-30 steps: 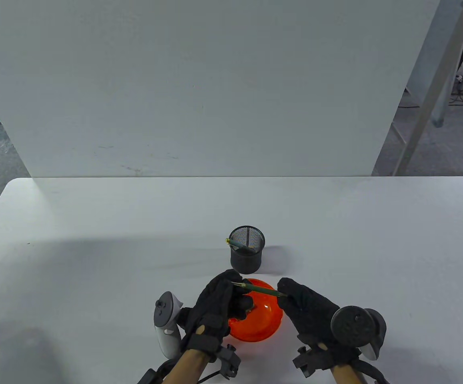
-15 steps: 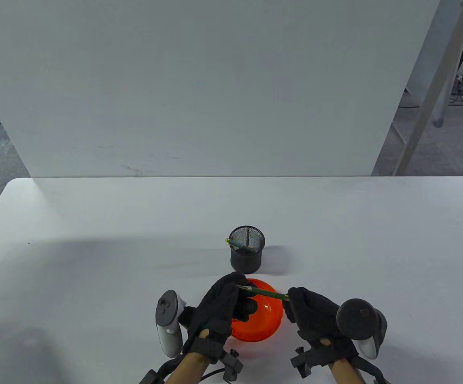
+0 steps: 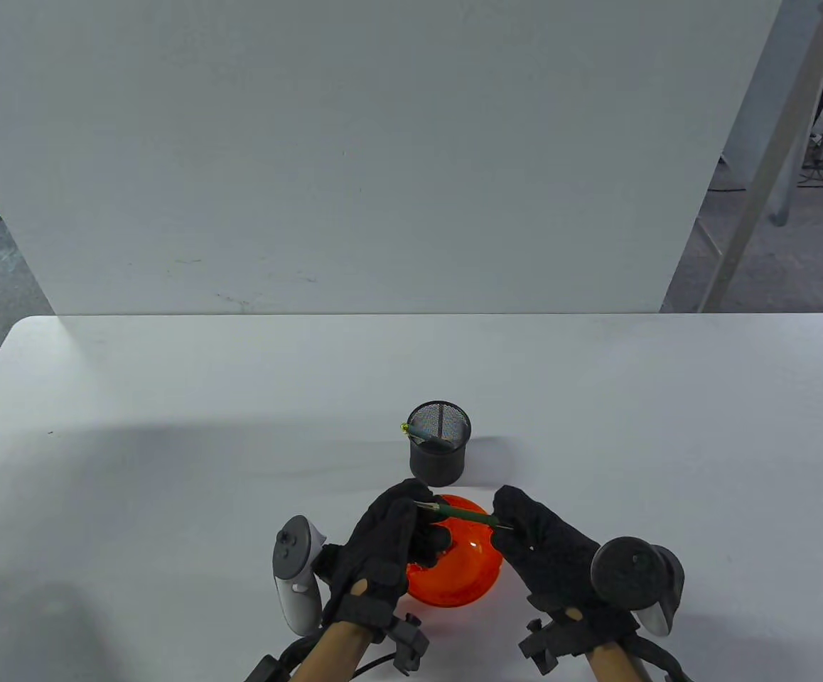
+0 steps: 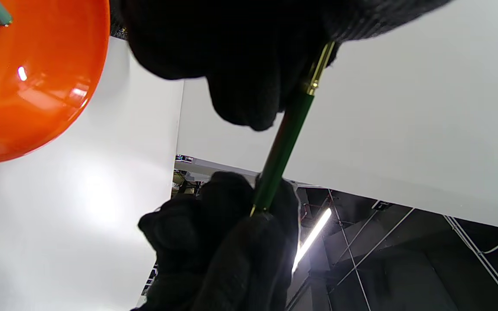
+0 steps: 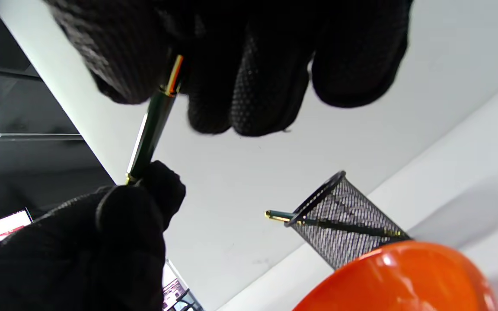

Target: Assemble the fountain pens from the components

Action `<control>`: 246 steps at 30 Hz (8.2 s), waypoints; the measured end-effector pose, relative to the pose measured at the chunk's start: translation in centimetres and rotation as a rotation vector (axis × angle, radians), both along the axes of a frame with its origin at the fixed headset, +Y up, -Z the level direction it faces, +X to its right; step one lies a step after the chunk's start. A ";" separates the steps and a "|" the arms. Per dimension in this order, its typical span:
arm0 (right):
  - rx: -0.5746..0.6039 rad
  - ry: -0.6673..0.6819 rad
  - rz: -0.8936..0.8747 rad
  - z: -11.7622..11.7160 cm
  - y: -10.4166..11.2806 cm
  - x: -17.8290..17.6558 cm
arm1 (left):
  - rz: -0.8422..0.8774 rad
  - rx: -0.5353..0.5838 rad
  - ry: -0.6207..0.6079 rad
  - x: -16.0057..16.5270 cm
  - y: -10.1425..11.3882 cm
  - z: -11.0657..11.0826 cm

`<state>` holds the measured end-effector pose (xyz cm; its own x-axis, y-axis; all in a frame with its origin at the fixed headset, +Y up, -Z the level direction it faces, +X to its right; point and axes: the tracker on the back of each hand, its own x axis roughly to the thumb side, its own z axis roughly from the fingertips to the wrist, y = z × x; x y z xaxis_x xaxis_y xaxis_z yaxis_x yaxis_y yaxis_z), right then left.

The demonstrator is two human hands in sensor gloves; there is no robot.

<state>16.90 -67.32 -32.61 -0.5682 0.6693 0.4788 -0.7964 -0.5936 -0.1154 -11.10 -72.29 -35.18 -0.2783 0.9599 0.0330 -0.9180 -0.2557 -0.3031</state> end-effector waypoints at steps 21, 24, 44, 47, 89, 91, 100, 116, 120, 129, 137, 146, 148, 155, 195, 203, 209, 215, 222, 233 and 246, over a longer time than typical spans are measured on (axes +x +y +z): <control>-0.131 -0.043 -0.134 -0.6 -0.9 1.0 | -0.060 0.067 -0.030 0.5 0.6 0.2; -0.135 -0.019 -0.156 -0.7 -1.0 1.0 | -0.055 0.044 0.008 0.1 0.4 0.1; -0.092 -0.052 -0.093 -0.6 -0.7 0.8 | -0.074 0.064 -0.027 0.5 0.5 0.1; -0.106 -0.050 -0.102 -0.7 -0.8 1.0 | -0.078 0.069 -0.025 0.5 0.5 0.1; -0.120 0.025 -0.136 -0.9 -1.3 1.0 | -0.082 0.067 0.014 0.1 0.4 -0.1; -0.090 0.024 -0.138 -0.7 -1.0 0.8 | -0.079 0.070 0.022 -0.1 0.5 -0.1; -0.043 -0.016 -0.119 -0.5 -0.5 1.0 | -0.079 0.056 0.008 0.1 0.3 -0.1; -0.120 -0.047 -0.163 -0.8 -1.2 1.3 | -0.110 0.095 0.015 0.3 0.7 0.2; -0.098 0.000 -0.157 -0.8 -1.0 1.1 | -0.086 0.066 0.034 -0.1 0.5 0.1; -0.014 -0.036 -0.065 -0.4 -0.2 0.8 | -0.069 0.054 0.020 0.1 0.5 0.1; -0.047 -0.063 -0.082 -0.4 -0.6 0.7 | -0.094 0.079 -0.003 0.4 0.8 0.3; -0.080 -0.082 -0.128 -0.7 -0.9 1.3 | -0.101 0.095 -0.021 0.7 1.0 0.5; -0.096 -0.075 -0.144 -0.8 -1.0 1.5 | -0.100 0.094 -0.025 0.7 1.1 0.5; -0.142 -0.024 -0.200 -1.0 -0.7 2.0 | -0.043 0.044 0.019 -0.1 0.8 0.2; -0.075 -0.078 -0.122 -0.7 -0.5 1.6 | -0.054 0.031 -0.075 1.0 0.6 0.2; -0.112 -0.013 -0.164 -0.8 -0.7 1.5 | -0.032 0.014 -0.025 0.5 0.5 0.2; -0.048 0.024 -0.094 -0.5 0.1 1.2 | -0.035 -0.002 -0.012 0.2 0.1 -0.1; -0.027 -0.054 -0.105 -0.3 0.2 1.4 | -0.053 0.014 -0.033 0.6 0.3 0.0; -0.069 -0.101 -0.119 -0.5 -0.2 1.3 | -0.094 0.076 -0.035 0.9 0.9 0.4; -0.099 -0.129 -0.182 -0.5 -0.7 1.7 | -0.103 0.072 -0.032 0.9 0.9 0.5; -0.191 -0.002 -0.143 -1.2 -0.8 1.3 | -0.174 0.127 -0.001 0.8 1.3 0.5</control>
